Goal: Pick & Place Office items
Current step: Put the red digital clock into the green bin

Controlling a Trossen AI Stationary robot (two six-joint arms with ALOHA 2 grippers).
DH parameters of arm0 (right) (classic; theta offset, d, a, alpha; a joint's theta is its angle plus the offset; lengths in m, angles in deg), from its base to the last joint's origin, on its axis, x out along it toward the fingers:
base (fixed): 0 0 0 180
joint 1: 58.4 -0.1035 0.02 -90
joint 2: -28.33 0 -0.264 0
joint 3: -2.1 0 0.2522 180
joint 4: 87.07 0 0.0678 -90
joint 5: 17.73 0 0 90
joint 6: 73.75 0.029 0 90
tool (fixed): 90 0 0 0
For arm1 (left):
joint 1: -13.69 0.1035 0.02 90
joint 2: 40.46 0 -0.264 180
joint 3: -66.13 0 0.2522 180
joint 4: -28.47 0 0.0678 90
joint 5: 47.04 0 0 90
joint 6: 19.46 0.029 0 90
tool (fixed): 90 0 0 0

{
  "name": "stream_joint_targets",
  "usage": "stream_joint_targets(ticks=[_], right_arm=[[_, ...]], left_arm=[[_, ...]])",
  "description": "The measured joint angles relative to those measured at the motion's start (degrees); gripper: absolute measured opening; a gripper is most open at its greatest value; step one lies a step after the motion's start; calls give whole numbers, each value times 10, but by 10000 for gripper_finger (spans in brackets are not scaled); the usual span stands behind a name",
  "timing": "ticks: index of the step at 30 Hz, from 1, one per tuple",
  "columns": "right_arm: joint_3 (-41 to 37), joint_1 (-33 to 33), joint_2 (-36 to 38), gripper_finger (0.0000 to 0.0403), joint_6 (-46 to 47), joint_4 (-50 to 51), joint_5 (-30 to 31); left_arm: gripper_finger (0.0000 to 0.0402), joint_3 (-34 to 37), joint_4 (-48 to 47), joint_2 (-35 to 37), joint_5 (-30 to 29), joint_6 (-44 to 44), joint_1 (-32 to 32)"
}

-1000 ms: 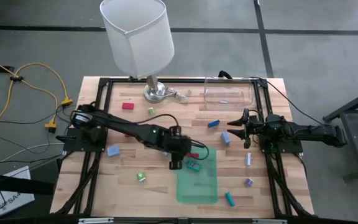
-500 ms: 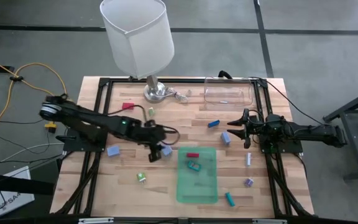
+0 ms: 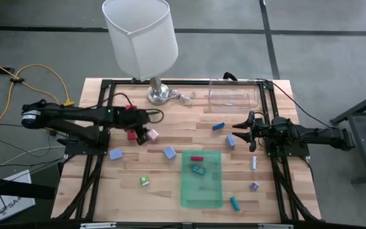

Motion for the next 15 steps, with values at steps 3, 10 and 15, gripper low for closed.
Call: stream_joint_targets(ticks=[3,10,15], right_arm=[[0,0,0,146,0,0,0],[0,0,0,146,0,0,0],[0,0,0,146,0,0,0]], left_arm=[[181,15,-2,0,24,59,54],[181,20,-1,0,94,179,189],[181,20,4,0,139,266,279]])
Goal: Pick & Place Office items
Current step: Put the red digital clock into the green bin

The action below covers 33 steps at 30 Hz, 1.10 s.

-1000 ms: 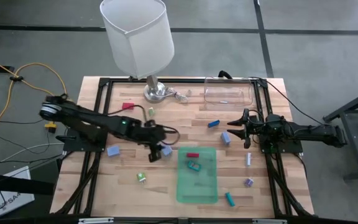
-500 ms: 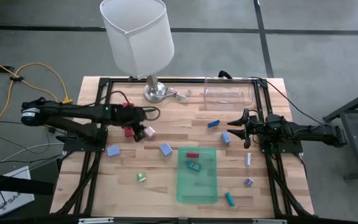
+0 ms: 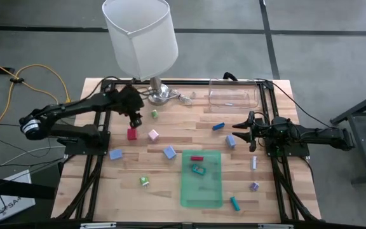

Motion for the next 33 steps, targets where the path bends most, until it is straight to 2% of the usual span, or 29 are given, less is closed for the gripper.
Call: stream_joint_targets(ticks=[5,11,16,21,26,33], right_arm=[[0,0,0,146,0,0,0],[0,0,0,146,0,0,0],[0,0,0,146,0,0,0],[0,0,0,146,0,0,0],[0,0,0,146,0,0,0],[0,0,0,146,0,0,0]], left_arm=[[181,0,0,-3,23,62,60],[181,0,0,-30,26,110,90],[188,0,1,-60,26,72,90],[214,0,22,-76,21,66,82],[238,-7,31,-89,-10,76,64],[240,-28,29,-125,-30,135,58]])
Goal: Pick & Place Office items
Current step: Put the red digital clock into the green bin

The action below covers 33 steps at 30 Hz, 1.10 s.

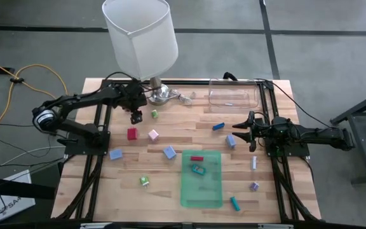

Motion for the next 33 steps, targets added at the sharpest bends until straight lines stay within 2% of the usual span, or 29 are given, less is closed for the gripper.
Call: stream_joint_targets(ticks=[6,15,33], right_arm=[[0,0,0,146,0,0,0],[0,0,0,146,0,0,0],[0,0,0,146,0,0,0]], left_arm=[[240,-21,-25,-31,-6,27,12],[240,-48,-85,-34,-30,59,30],[240,-48,-92,-34,-36,105,38]])
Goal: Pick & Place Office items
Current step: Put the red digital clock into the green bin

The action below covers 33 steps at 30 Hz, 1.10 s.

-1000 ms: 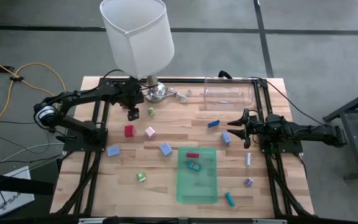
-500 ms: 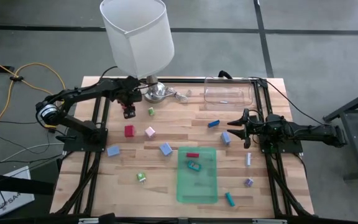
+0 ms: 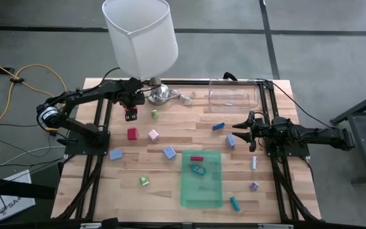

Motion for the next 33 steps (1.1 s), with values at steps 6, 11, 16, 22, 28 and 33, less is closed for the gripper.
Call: stream_joint_targets(ticks=[6,11,16,22,28,33], right_arm=[[0,0,0,146,0,0,0],[0,0,0,146,0,0,0],[0,0,0,146,0,0,0],[0,0,0,146,0,0,0],[0,0,0,146,0,0,0],[0,0,0,146,0,0,0]], left_arm=[[240,0,1,0,-4,-24,0],[240,0,2,0,-4,7,-7],[240,0,2,0,-11,10,2],[240,0,2,0,-17,36,23],[240,0,0,-25,-17,49,23],[240,0,14,-66,-14,49,23]])
